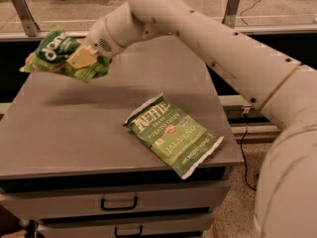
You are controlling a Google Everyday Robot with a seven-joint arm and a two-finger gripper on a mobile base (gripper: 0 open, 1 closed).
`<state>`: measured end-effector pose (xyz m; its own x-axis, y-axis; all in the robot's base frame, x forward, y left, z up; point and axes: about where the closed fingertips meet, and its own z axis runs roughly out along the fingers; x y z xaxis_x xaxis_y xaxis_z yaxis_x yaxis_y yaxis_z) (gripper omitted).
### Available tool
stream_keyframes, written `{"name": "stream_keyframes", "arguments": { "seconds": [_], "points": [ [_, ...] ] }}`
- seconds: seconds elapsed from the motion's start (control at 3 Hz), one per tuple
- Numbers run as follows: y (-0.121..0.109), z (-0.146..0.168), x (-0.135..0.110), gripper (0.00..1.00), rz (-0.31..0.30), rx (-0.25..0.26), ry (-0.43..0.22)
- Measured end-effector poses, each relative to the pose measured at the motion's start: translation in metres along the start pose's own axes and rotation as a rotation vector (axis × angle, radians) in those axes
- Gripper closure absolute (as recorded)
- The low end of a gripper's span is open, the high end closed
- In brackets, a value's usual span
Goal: Pick green rice chip bag
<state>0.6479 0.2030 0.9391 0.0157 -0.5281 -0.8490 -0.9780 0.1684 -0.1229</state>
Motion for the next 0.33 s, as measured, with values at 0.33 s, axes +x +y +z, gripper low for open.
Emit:
{"name": "stream_keyframes", "arguments": {
  "seconds": [0.33],
  "points": [
    [-0.0042,-0.0105,0.0007,1.0,-0.033,0.012,-0.012]
  ]
}}
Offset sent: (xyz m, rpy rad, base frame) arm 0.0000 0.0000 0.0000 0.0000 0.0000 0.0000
